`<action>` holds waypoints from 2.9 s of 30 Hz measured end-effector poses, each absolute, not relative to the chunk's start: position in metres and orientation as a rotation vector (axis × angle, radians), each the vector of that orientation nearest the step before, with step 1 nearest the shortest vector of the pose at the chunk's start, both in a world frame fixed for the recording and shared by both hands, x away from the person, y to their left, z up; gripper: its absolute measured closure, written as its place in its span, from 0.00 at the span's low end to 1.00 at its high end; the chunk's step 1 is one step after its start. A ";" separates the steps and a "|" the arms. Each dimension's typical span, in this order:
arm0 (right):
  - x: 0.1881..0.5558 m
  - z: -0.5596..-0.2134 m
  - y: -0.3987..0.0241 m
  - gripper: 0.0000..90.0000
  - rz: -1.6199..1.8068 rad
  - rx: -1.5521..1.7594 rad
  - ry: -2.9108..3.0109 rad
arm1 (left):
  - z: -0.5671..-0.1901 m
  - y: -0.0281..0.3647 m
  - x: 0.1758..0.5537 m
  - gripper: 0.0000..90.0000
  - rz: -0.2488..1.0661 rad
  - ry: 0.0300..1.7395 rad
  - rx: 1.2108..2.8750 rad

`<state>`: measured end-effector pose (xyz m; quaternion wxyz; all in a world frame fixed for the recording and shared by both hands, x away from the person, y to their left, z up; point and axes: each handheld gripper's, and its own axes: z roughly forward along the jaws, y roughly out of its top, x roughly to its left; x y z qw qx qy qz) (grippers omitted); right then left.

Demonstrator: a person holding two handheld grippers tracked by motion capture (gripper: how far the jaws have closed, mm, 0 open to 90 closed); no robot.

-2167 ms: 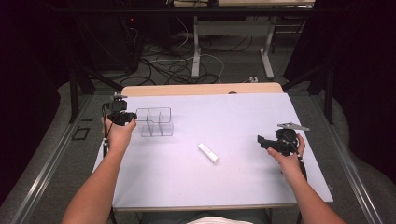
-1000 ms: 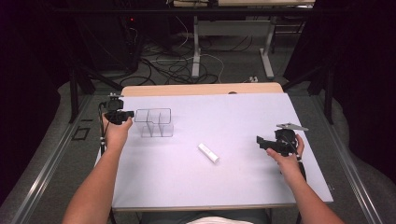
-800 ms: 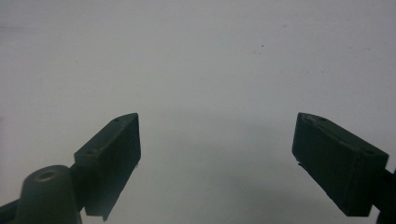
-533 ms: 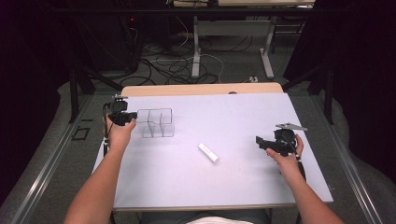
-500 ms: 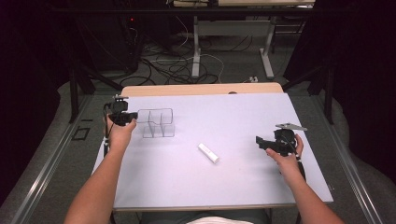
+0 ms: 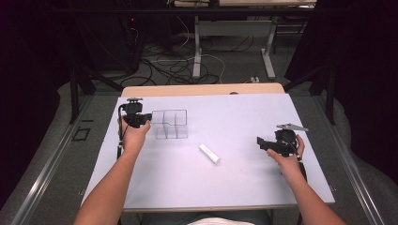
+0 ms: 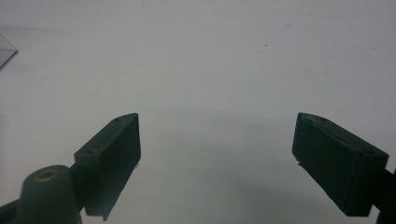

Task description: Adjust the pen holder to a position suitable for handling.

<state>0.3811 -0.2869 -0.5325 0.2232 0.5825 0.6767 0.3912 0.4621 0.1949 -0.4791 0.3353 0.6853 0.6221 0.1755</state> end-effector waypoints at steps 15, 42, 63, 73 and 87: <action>0.381 -0.533 -0.286 0.16 1.081 1.609 1.872 | -0.480 0.147 0.457 1.00 0.429 1.537 1.831; 0.381 -0.534 -0.284 0.16 1.079 1.600 1.885 | -0.483 0.106 0.446 1.00 0.351 1.499 1.814; 0.380 -0.533 -0.285 0.16 1.083 1.600 1.884 | -0.484 0.109 0.445 1.00 0.291 1.461 1.780; 0.380 -0.534 -0.284 0.16 1.083 1.603 1.883 | -0.484 0.128 0.439 0.97 0.288 1.458 1.759; 0.379 -0.534 -0.283 0.16 1.080 1.612 1.885 | -0.489 0.146 0.426 0.86 0.263 1.446 1.731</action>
